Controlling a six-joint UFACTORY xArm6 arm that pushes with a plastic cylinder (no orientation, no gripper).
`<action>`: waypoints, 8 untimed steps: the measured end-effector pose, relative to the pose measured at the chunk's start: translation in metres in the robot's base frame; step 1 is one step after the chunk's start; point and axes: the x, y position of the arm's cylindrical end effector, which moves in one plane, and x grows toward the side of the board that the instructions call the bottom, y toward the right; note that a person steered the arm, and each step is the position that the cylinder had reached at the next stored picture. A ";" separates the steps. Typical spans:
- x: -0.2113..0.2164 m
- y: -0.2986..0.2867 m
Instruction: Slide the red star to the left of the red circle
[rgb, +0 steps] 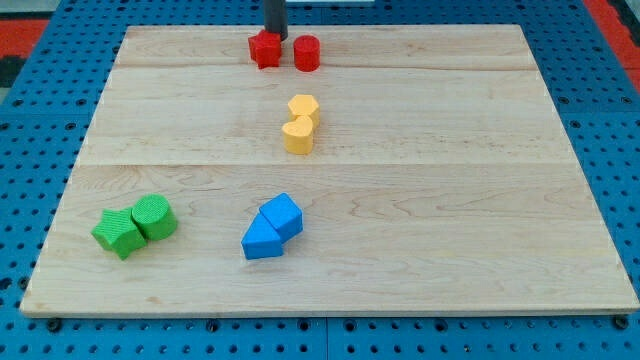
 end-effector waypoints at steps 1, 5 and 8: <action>0.005 -0.013; 0.093 0.011; 0.045 -0.006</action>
